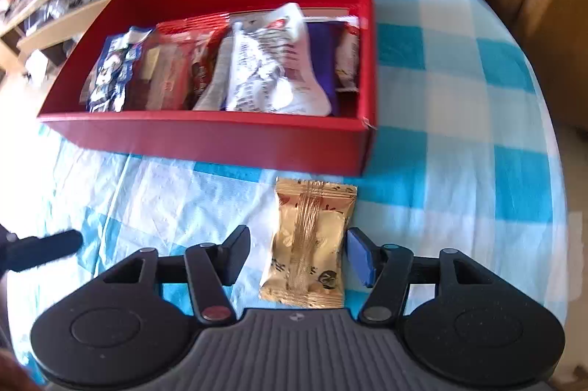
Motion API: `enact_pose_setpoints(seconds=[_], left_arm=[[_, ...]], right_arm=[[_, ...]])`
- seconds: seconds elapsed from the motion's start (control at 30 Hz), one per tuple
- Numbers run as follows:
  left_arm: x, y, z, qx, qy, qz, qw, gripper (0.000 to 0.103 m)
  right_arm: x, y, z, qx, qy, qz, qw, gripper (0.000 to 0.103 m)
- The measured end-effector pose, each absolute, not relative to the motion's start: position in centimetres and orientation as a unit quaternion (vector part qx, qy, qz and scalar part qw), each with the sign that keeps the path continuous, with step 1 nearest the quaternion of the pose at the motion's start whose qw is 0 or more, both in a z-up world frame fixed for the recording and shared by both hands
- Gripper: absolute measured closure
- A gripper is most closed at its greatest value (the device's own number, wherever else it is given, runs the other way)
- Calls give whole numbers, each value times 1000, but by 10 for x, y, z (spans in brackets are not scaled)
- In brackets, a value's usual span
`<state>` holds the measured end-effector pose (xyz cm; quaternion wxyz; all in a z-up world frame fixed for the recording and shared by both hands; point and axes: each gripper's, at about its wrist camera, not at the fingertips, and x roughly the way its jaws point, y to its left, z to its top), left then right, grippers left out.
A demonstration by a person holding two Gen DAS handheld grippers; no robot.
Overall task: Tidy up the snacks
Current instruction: 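Move the left gripper to the yellow mango pack while the right moves to the gold pastry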
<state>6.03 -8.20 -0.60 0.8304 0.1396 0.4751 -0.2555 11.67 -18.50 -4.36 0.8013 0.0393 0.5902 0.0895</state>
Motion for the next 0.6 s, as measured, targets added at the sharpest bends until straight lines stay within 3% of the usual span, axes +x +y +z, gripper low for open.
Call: enact_pose_setpoints(seconds=[0.2, 0.3, 0.47, 0.6], left_arm=[[44, -97, -19, 185, 479, -330, 792, 13], [37, -114, -28, 250, 455, -366, 772, 12], [31, -140, -49, 365, 429, -424, 709, 12], [37, -153, -58, 385, 435, -452, 676, 7]], right_arm=[[101, -176, -46, -36, 587, 121, 800, 44], [96, -186, -45, -30, 591, 129, 796, 49], [90, -198, -44, -30, 594, 143, 791, 49], [96, -202, -44, -14, 599, 147, 787, 49]])
